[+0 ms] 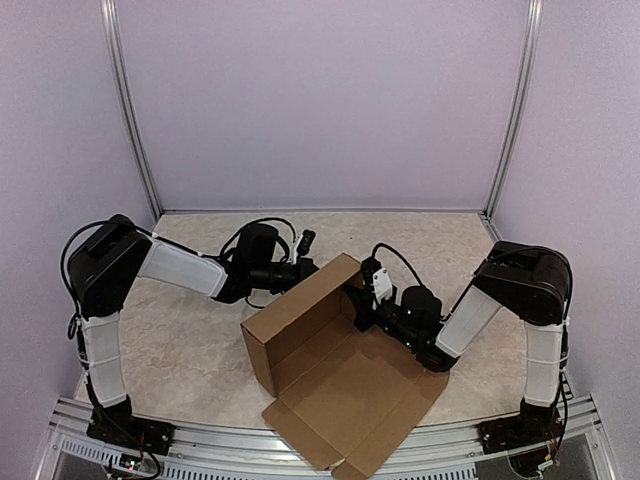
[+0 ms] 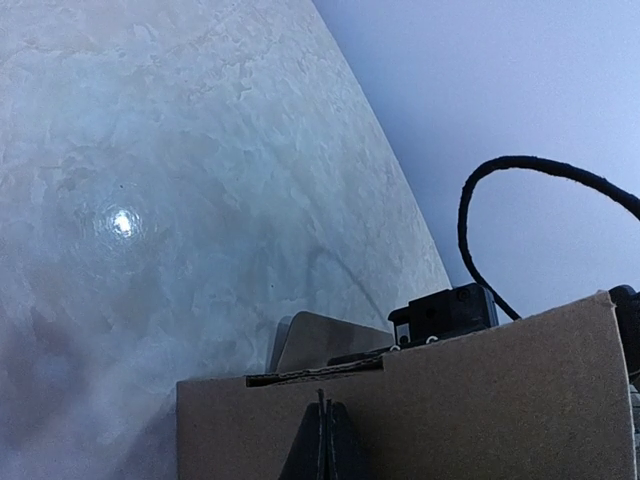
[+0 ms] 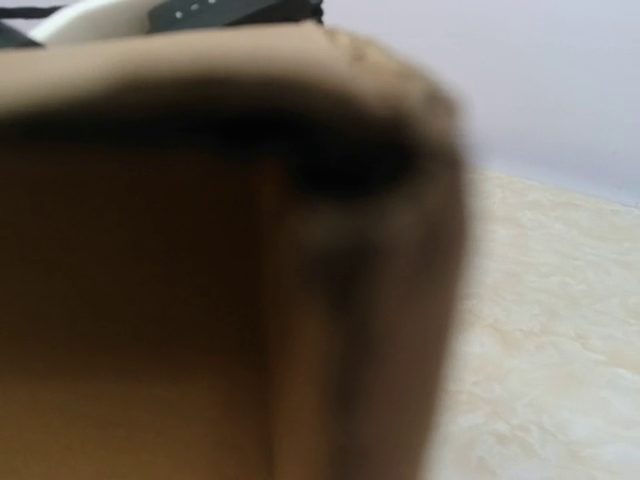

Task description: Fold the paper box

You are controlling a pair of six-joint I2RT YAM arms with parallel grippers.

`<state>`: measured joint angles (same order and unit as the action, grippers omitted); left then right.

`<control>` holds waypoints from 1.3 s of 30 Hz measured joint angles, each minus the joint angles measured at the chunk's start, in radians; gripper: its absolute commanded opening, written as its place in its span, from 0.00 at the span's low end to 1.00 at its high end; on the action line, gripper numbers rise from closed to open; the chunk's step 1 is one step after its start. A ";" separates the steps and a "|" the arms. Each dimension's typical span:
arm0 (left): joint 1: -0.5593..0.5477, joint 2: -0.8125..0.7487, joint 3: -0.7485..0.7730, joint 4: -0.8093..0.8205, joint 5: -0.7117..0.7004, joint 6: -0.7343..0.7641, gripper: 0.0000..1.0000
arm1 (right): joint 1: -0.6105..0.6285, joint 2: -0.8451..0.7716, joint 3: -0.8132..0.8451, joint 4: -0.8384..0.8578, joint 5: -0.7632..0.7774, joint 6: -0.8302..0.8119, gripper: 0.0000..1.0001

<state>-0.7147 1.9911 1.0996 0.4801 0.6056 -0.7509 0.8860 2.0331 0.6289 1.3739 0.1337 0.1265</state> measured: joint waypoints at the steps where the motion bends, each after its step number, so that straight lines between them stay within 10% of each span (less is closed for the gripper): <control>1: 0.000 0.003 0.003 -0.001 0.001 0.000 0.00 | -0.001 0.000 0.000 0.000 0.002 0.000 0.00; 26: 0.000 -0.003 0.063 -0.194 -0.045 0.087 0.02 | 0.002 0.006 0.000 0.009 0.010 0.003 0.00; 39: 0.072 -0.195 0.079 -0.558 -0.335 0.254 0.13 | 0.007 -0.001 -0.006 0.008 0.009 -0.030 0.03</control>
<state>-0.6426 1.7962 1.1790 -0.0784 0.2707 -0.4965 0.8928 2.0319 0.6228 1.3815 0.1429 0.0967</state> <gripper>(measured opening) 0.107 0.013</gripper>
